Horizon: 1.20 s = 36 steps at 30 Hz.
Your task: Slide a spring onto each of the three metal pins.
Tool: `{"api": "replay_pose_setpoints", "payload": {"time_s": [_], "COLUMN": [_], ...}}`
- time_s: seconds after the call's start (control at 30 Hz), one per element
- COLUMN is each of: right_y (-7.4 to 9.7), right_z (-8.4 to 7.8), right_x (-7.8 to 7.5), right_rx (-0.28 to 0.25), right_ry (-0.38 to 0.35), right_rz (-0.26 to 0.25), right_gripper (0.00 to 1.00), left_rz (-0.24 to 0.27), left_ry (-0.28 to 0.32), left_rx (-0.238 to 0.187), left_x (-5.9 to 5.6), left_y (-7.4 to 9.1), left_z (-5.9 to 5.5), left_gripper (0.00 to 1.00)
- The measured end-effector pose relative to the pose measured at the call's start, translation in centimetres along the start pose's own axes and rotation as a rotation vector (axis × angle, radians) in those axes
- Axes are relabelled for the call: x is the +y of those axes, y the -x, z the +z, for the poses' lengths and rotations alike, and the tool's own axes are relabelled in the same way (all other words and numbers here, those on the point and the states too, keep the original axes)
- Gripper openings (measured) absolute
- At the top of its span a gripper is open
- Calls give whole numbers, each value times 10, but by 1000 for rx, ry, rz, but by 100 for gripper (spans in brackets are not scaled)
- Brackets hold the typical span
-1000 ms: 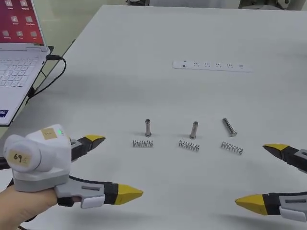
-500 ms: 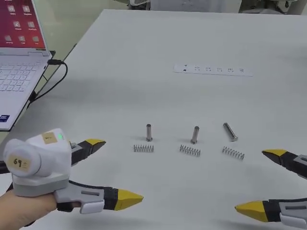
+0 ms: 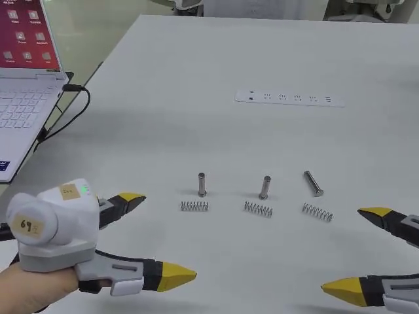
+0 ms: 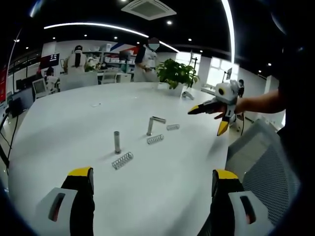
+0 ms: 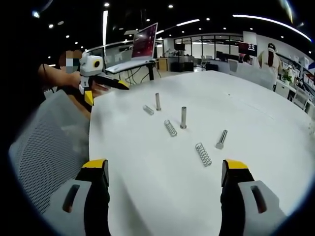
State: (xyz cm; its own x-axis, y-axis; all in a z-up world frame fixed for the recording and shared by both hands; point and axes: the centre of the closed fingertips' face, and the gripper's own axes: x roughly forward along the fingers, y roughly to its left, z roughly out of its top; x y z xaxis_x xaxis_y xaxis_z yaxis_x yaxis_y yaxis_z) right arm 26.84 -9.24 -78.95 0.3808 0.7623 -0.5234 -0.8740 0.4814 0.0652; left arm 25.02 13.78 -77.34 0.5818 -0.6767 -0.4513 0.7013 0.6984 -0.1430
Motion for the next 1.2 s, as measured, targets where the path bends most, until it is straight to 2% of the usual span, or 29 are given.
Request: {"api": "replay_pose_setpoints", "payload": {"time_s": [0.37, 0.5, 0.67, 0.9, 1.2], "right_y": [-2, -5, -10, -18, -29], "right_z": [11, 12, 21, 27, 39], "right_x": [-12, -19, -23, -32, -58], "right_rx": [-4, 21, 19, 52, 77], "right_ry": [-6, -5, -2, 15, 7], "right_rz": [-4, -13, -11, -14, -42], "right_gripper": [95, 91, 89, 86, 79], "left_rz": [2, 6, 10, 14, 9], "left_ry": [3, 5, 6, 8, 13], "left_rx": [-8, -7, -8, -8, -10], "left_x": [3, 4, 5, 8, 6], "left_y": [-2, -2, -2, -2, -4], "left_z": [2, 1, 0, 0, 0], "left_gripper": [97, 97, 97, 97, 97]}}
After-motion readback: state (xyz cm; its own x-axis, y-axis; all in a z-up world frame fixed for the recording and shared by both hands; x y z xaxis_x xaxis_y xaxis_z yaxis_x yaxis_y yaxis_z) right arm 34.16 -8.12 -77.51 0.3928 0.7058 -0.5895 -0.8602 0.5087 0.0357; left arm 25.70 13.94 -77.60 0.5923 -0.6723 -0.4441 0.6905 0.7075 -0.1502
